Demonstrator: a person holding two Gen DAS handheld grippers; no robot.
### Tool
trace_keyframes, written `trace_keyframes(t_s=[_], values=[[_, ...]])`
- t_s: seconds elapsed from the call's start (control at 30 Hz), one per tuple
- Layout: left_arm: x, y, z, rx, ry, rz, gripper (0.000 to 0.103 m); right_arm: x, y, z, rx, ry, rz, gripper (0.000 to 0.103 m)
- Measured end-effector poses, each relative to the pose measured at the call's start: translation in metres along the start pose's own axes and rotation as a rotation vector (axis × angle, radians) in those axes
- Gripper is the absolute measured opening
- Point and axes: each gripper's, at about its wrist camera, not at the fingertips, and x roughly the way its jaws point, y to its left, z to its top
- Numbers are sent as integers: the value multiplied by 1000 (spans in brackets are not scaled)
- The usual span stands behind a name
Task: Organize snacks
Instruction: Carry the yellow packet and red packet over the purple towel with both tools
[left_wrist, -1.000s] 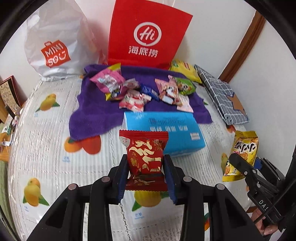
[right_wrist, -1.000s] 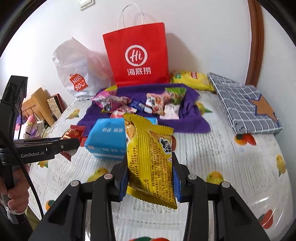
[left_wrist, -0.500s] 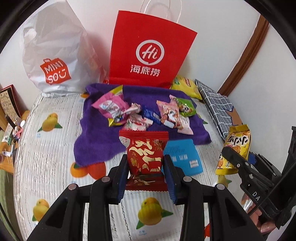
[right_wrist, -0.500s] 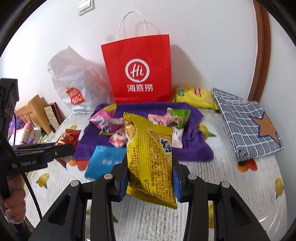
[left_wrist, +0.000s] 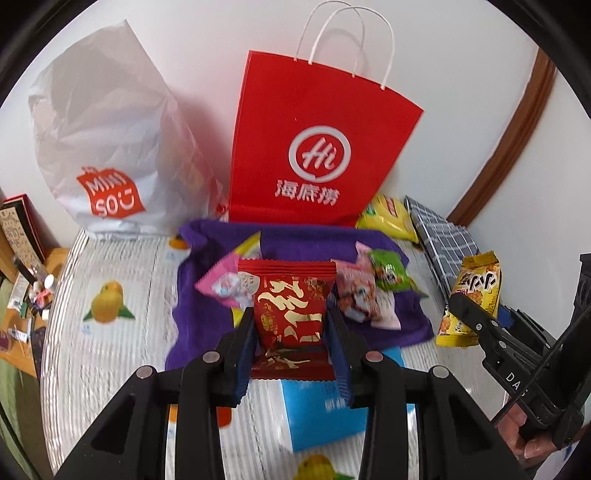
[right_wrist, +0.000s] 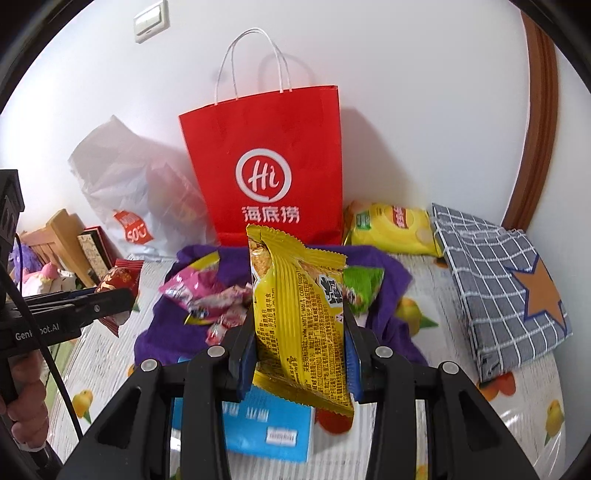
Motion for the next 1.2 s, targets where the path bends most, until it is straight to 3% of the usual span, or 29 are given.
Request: trace_keyframes(t_s=[0.33,0.7,1.2], values=[[24,10,38,-28,-11,-3,35,34,-9,40,49,-2,0,39],[52,16,64,-49,-20,-2,35,57,-11,55,39,-33,39,39],[93,44,61,-103,55,15,35,114,-36,38,16,114,27,39]])
